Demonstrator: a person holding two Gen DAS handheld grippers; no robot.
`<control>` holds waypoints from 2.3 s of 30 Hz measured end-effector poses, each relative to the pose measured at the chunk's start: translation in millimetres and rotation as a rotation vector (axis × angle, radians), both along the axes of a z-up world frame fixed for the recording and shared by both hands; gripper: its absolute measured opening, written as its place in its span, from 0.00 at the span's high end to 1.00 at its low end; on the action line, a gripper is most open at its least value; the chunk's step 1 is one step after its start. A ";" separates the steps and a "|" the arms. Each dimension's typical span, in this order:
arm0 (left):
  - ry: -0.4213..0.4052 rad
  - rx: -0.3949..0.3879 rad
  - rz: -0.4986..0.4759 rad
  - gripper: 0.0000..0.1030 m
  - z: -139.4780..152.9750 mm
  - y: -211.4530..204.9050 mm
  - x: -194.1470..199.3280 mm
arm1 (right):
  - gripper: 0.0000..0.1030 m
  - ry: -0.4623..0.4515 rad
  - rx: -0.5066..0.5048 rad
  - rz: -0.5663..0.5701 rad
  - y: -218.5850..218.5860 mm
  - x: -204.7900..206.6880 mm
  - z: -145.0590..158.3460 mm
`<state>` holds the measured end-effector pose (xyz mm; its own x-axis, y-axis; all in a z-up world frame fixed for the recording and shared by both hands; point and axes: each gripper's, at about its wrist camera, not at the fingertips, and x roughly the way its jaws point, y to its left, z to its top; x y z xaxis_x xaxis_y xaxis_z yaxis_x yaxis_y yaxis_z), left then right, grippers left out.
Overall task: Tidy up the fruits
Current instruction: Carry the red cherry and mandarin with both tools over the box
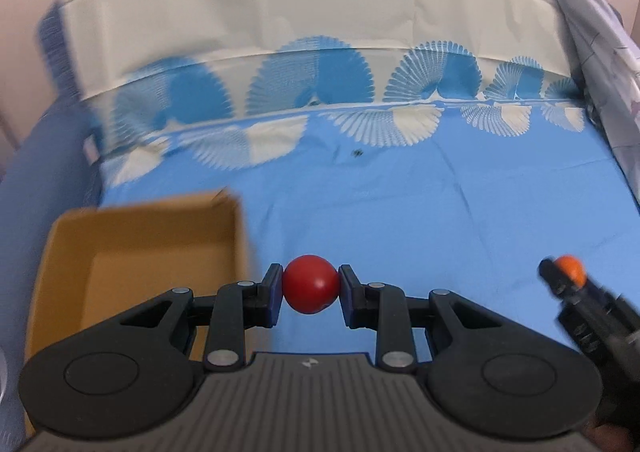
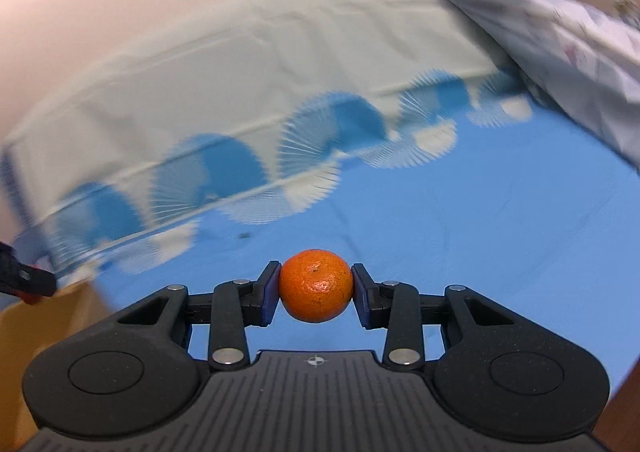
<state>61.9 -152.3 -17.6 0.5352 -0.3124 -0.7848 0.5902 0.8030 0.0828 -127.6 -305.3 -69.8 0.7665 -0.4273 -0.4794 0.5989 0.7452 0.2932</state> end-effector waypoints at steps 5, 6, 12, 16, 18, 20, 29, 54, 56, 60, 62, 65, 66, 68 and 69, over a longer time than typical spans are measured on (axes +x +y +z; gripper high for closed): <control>-0.009 -0.010 0.050 0.68 20.6 92.6 -62.4 | 0.62 -0.060 0.018 0.150 66.2 -50.0 45.5; -0.009 -0.011 0.059 0.68 23.1 110.4 -73.9 | 0.62 -0.065 0.029 0.180 79.1 -58.1 51.8; -0.015 -0.032 0.120 0.68 30.5 194.7 -126.9 | 0.62 -0.073 0.007 0.364 158.6 -99.7 76.0; -0.037 -0.054 0.151 0.68 29.1 232.5 -156.6 | 0.62 -0.058 -0.053 0.449 202.0 -119.5 84.0; -0.043 -0.066 0.161 0.68 28.2 245.7 -168.3 | 0.62 -0.051 -0.077 0.479 218.7 -126.5 87.0; -0.049 -0.081 0.172 0.68 28.3 258.2 -179.4 | 0.62 -0.044 -0.093 0.506 231.7 -129.7 88.2; -0.076 -0.128 0.179 0.68 35.2 276.2 -196.4 | 0.62 -0.059 -0.174 0.560 264.1 -136.8 103.6; -0.061 -0.129 0.162 0.68 30.1 272.6 -194.0 | 0.62 -0.037 -0.148 0.547 261.4 -131.6 98.7; -0.057 -0.128 0.163 0.68 28.8 272.4 -193.1 | 0.62 -0.035 -0.146 0.549 261.7 -131.3 97.6; -0.051 -0.126 0.163 0.68 26.8 272.9 -191.5 | 0.62 -0.030 -0.142 0.549 262.2 -130.1 96.2; -0.047 -0.126 0.162 0.68 25.4 272.5 -190.4 | 0.62 -0.027 -0.139 0.548 261.8 -128.8 95.5; -0.040 -0.125 0.164 0.68 23.6 271.6 -188.7 | 0.62 -0.021 -0.136 0.547 262.2 -127.1 94.1; -0.037 -0.126 0.165 0.68 23.2 271.7 -187.7 | 0.62 -0.018 -0.135 0.548 262.2 -126.3 93.4; -0.024 -0.129 0.166 0.68 21.1 271.9 -185.1 | 0.62 -0.008 -0.134 0.551 264.7 -122.0 92.5; -0.017 -0.130 0.167 0.68 20.5 273.3 -182.6 | 0.62 -0.003 -0.135 0.555 265.3 -119.9 92.1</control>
